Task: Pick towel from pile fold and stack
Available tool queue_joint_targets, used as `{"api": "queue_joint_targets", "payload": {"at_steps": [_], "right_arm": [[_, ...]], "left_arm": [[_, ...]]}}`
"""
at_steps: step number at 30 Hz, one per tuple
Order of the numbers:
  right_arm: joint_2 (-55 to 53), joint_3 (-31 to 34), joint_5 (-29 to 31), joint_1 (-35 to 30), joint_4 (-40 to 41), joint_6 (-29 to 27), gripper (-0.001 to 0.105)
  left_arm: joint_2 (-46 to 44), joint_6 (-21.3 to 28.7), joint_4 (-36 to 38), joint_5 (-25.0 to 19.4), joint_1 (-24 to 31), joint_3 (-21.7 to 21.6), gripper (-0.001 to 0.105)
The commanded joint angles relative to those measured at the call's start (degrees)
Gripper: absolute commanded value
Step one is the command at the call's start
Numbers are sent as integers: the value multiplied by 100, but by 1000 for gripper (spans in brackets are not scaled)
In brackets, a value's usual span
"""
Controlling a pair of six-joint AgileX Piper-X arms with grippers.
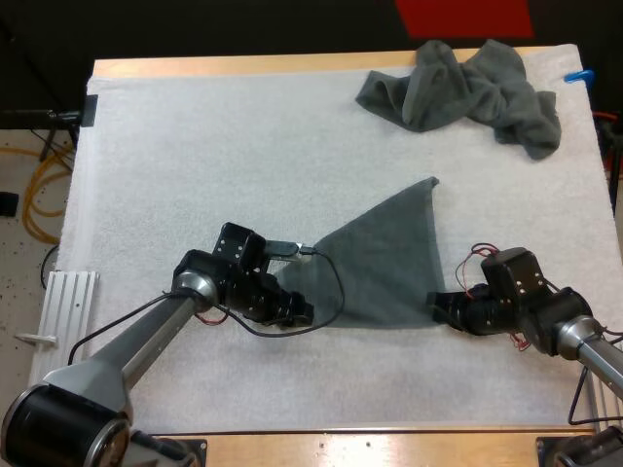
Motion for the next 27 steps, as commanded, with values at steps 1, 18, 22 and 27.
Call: {"api": "queue_joint_targets", "payload": {"at_steps": [1, 18, 22, 27], "right_arm": [[-41, -24, 15, 9, 17, -64, 0], [-2956, -734, 56, 9, 1105, -406, 0], [-3565, -1169, -3, 9, 1734, -117, 0], [-4219, -1901, -248, 9, 3026, -13, 0]], "left_arm": [[35, -57, 8, 101, -11, 9, 33], [-3339, -401, 967, 1534, -22, -450, 0], [-4258, -1022, 969, 1879, -22, -484, 0], [-5310, -1693, 1373, 2078, -22, -489, 0]]}}
